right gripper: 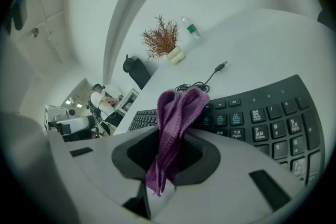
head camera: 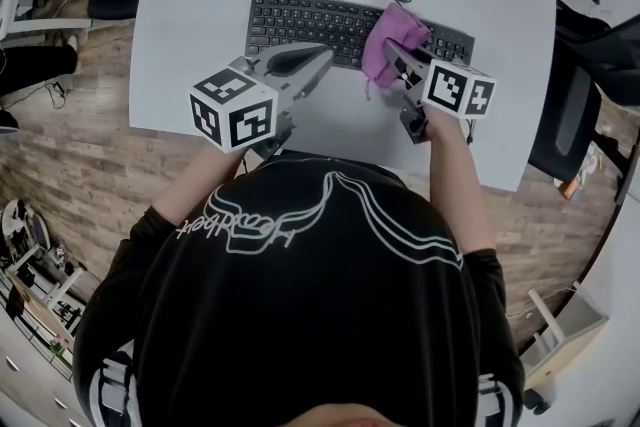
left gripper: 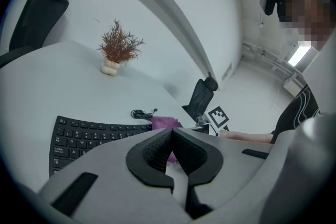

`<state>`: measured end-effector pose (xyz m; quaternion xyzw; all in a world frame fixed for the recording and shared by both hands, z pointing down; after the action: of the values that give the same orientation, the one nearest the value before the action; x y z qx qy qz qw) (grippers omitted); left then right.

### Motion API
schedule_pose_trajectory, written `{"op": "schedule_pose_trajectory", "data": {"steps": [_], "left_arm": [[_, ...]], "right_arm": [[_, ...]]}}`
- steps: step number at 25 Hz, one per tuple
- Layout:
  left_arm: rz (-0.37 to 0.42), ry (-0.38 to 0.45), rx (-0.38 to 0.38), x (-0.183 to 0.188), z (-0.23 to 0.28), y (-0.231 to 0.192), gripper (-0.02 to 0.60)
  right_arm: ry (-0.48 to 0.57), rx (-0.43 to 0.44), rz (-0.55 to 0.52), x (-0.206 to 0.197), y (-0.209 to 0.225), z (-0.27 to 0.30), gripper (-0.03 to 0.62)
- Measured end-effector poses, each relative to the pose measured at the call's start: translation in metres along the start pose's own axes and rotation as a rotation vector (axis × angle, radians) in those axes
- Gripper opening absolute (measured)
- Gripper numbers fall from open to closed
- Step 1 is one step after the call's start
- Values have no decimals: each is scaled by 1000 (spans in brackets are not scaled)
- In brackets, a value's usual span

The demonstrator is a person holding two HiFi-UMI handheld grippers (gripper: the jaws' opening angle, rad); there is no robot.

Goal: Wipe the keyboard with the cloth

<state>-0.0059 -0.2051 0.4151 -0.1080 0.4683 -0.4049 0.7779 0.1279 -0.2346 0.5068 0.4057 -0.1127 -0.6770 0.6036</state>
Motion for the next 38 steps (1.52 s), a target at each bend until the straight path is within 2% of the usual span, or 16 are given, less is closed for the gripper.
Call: {"op": "schedule_pose_trajectory", "data": {"steps": [14, 38], "left_arm": [[19, -17, 21, 2, 23, 23, 6], [59, -29, 34, 6, 62, 68, 6]], "right_arm": [[10, 0, 32, -6, 37, -36, 64], [16, -67, 56, -19, 102, -103, 64]]}}
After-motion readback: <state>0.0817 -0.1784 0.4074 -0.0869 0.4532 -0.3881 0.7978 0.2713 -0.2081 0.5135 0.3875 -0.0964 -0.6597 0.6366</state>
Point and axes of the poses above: the fingertips, and each gripper's own axes: z forward along the fingers, y to its right, x out of its top, the point moved 2 cm from there along -z, backward along the fingers, and after that the axes turned 13 degrees about -y, right-handed, at the moved point
